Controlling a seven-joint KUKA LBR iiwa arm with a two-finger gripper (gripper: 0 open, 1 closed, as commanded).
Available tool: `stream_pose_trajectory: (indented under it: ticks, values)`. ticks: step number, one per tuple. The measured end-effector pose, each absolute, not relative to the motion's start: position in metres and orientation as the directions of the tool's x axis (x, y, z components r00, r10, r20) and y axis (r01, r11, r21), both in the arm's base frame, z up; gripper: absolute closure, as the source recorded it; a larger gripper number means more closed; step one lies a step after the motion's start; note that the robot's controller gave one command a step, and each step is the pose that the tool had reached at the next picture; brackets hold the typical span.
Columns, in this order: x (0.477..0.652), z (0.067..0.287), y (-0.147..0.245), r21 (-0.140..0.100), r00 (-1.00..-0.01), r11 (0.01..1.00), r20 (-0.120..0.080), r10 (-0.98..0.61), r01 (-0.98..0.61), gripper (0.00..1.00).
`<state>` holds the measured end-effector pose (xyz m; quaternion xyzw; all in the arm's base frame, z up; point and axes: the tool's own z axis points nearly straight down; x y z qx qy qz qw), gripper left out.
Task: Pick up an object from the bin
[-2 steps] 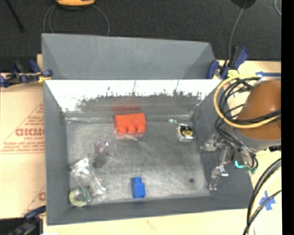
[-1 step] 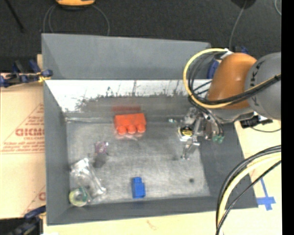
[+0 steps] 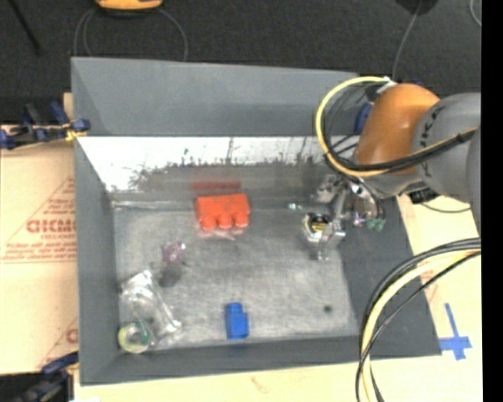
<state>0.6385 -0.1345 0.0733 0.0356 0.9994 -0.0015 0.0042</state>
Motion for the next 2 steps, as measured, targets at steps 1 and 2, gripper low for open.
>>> stream_pose_trajectory:
  ticks: [1, 2]
  values:
    - [0.640, 0.077, -0.134, -0.004, -0.998, 0.998, -0.015, 0.068, 0.068, 1.00]
    - [0.646, 0.225, -0.126, -0.005, -1.000, 1.000, -0.014, -0.020, -0.020, 1.00]
